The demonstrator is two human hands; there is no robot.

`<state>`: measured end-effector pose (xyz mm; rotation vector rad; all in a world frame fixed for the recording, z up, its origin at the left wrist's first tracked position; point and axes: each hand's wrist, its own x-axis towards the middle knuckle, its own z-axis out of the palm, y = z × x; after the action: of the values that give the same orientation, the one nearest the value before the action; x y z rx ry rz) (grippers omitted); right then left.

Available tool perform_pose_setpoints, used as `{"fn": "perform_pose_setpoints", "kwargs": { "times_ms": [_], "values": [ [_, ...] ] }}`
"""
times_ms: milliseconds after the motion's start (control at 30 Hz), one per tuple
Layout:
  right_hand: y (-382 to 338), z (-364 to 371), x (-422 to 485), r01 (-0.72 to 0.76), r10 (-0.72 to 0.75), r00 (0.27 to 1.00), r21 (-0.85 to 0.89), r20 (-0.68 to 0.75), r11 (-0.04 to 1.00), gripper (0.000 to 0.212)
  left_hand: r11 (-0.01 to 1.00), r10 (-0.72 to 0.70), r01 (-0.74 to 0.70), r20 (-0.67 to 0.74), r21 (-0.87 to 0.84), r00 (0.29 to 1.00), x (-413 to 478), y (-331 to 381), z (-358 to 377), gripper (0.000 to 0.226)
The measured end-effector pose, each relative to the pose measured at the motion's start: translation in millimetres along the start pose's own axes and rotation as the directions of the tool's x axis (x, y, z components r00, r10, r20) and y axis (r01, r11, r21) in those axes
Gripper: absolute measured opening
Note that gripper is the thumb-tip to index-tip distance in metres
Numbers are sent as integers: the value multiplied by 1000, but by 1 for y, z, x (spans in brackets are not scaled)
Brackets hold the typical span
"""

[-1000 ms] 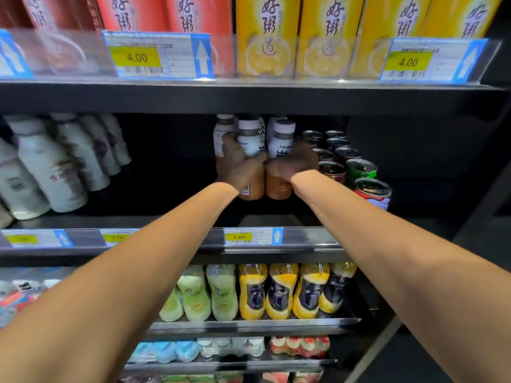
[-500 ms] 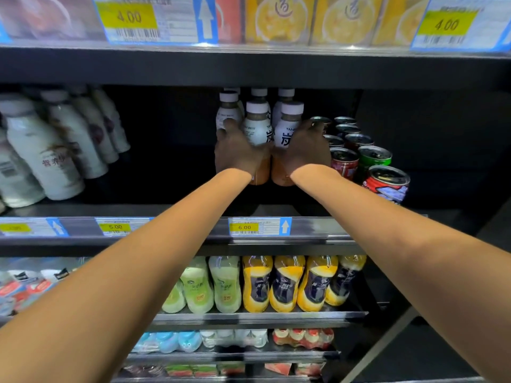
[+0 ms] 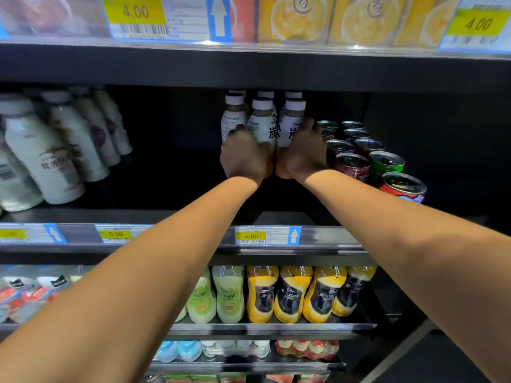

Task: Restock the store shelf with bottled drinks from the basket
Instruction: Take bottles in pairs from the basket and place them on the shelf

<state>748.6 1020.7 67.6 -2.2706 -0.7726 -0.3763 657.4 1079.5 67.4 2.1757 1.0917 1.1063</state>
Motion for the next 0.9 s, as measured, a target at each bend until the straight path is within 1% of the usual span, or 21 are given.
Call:
{"fn": "perform_pose_setpoints", "kwargs": {
  "times_ms": [100, 200, 400, 467, 633, 733, 833, 900],
  "values": [
    [3, 9, 11, -17, 18, 999, 5, -40, 1000, 52, 1000, 15, -15, -3, 18, 1000, 3, 3, 7, 39],
    [6, 17, 19, -23, 24, 998, 11, -61, 1000, 53, 998, 35, -36, 12, 51, 999, 8, 5, 10, 35],
    [7, 26, 30, -14, 12, 998, -29, -68, 999, 48, 997, 26, -27, 22, 74, 999, 16, 5, 17, 37],
    [7, 27, 31, -14, 12, 997, -27, -80, 1000, 44, 997, 22, -23, 18, 76, 1000, 18, 5, 19, 37],
    [9, 27, 32, 8, -9, 996, -4, -91, 1000, 44, 995, 24, -24, 6, 93, 1000, 23, 6, 21, 37],
    [8, 28, 31, 7, -5, 997, 22, -79, 1000, 48, 995, 28, -29, 3, 97, 1000, 24, 6, 22, 38],
    [7, 29, 28, -2, 2, 997, 7, -74, 1000, 59, 994, 40, -39, -10, 102, 999, 25, 3, 23, 38],
    [7, 28, 27, -4, 4, 998, -1, -60, 1000, 62, 993, 49, -47, -12, 105, 999, 25, 2, 25, 38]
  ]
}}
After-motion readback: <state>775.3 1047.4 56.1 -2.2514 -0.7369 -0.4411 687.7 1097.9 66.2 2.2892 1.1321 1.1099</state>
